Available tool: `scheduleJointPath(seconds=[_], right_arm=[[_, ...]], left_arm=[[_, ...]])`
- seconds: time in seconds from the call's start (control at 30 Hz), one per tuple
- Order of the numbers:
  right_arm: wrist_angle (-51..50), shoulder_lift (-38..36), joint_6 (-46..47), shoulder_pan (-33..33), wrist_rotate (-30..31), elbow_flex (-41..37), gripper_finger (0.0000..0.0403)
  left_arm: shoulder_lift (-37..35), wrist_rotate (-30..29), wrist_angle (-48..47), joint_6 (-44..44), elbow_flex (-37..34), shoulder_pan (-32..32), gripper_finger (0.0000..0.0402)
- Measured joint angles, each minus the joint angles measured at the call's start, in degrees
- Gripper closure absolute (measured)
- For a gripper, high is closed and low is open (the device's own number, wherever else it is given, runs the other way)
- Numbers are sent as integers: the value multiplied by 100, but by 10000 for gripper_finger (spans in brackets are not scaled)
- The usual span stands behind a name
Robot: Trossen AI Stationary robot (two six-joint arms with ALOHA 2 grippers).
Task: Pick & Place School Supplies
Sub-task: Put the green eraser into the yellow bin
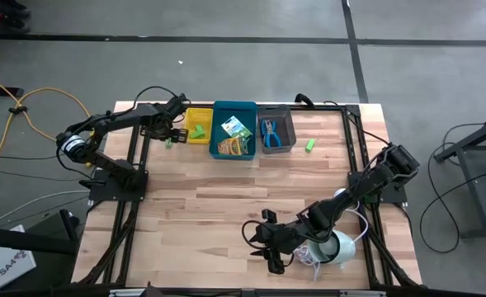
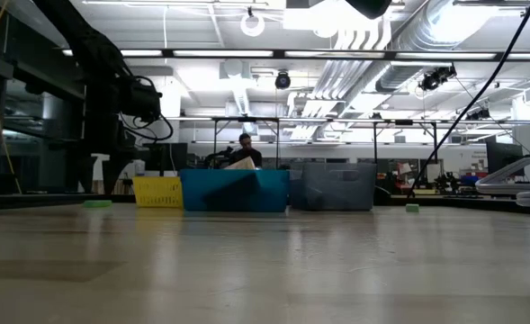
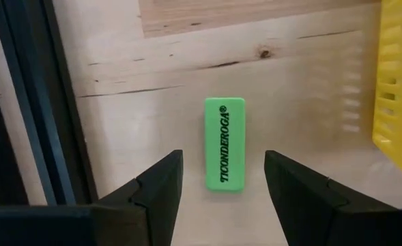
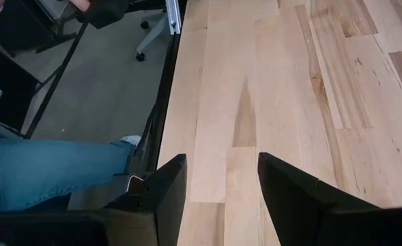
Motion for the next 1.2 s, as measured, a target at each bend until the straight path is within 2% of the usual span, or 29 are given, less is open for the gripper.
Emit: scheduleJointPath(seconds=[0.4, 0.77, 1.2], right_arm=[[1, 0, 0, 0, 0, 0, 230], [3, 0, 0, 4, -4, 0, 230], [3, 0, 2, 4, -15, 0, 230]], left_arm=[[62, 62, 38, -131, -11, 11, 203], [750, 194, 50, -169, 15, 9, 203], [765, 213, 105, -168, 0, 11, 203]])
